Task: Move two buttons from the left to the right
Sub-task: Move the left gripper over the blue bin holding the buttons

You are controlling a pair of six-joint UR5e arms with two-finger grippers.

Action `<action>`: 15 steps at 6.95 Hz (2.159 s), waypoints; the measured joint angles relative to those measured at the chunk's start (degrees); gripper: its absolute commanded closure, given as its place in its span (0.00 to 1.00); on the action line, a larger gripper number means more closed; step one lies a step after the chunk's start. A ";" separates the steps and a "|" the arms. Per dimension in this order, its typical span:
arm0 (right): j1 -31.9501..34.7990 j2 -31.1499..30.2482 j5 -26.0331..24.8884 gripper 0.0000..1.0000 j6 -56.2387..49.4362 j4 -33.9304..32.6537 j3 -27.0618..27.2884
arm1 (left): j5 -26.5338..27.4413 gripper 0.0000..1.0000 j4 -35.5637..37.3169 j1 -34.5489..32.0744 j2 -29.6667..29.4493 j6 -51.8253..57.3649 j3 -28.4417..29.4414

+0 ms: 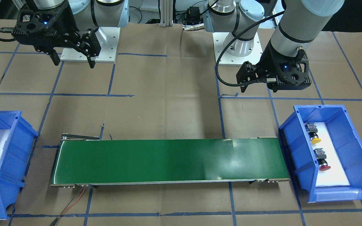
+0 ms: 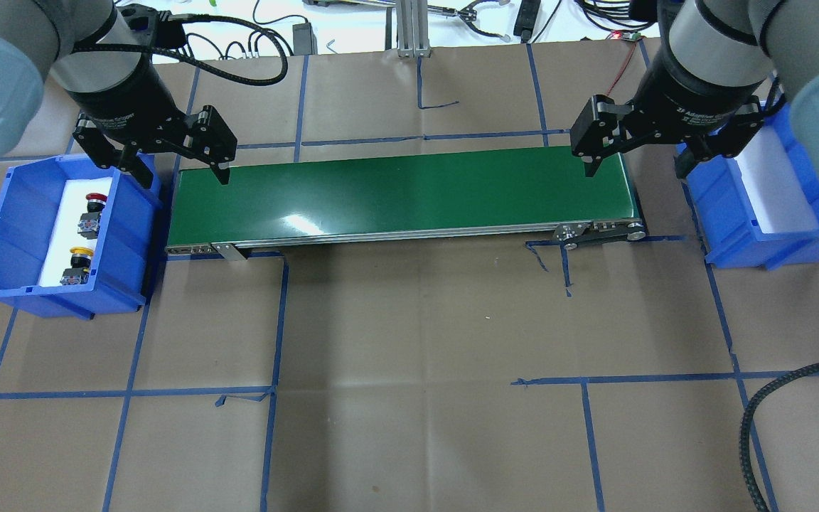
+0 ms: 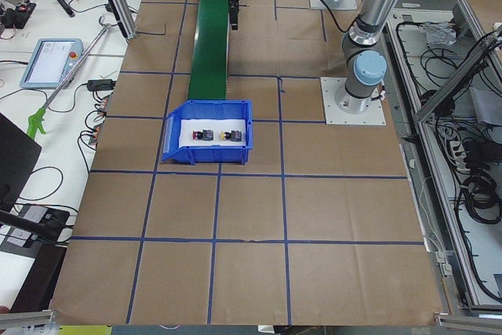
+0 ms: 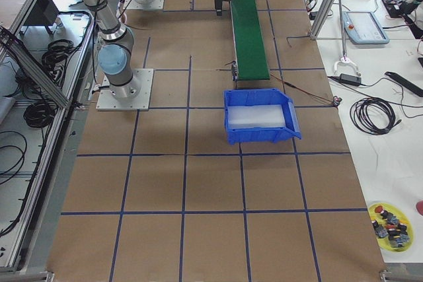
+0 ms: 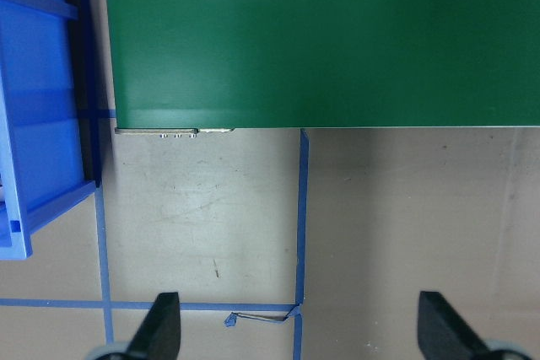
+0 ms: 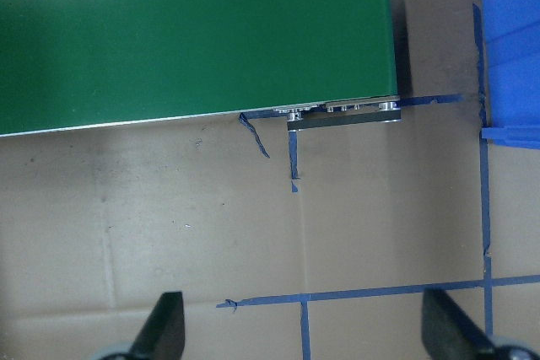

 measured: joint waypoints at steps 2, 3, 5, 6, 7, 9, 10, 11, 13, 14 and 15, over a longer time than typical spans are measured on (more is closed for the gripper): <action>0.00 0.04 0.01 0.00 0.00 0.00 0.18 | 0.00 0.00 0.00 0.00 -0.02 0.00 0.01; -0.01 -0.03 0.04 0.00 0.00 0.02 0.85 | 0.00 0.00 0.00 0.00 -0.04 0.02 0.00; -0.13 -0.43 0.07 0.00 0.00 0.02 2.91 | 0.00 0.00 -0.02 0.00 -0.05 0.08 0.01; -0.19 -0.70 0.02 0.00 0.00 -0.02 3.32 | 0.00 0.00 -0.04 0.01 -0.12 0.08 0.04; -0.23 -0.82 -0.04 0.00 0.00 -0.06 3.40 | 0.00 0.00 -0.02 0.11 -0.22 0.32 0.20; -0.29 -0.87 -0.07 0.00 0.00 -0.13 3.34 | 0.12 0.00 0.26 0.87 -0.57 3.48 0.67; -0.32 -0.87 -0.07 0.00 0.00 -0.13 3.30 | 0.08 0.00 0.35 3.00 -0.78 6.22 0.87; -0.34 -0.87 -0.07 0.00 0.00 -0.14 3.27 | 0.01 0.00 0.36 6.88 -0.95 9.86 0.89; -0.35 -0.87 -0.07 0.00 0.00 -0.14 3.20 | -0.04 0.01 0.26 18.07 -1.34 21.57 0.23; -0.35 -0.87 -0.07 0.00 0.00 -0.14 3.18 | 0.00 0.01 0.24 22.84 -1.50 26.32 -0.03; -0.35 -0.88 -0.07 0.00 0.00 -0.14 3.17 | 0.07 0.01 0.33 26.66 -1.52 29.95 -0.51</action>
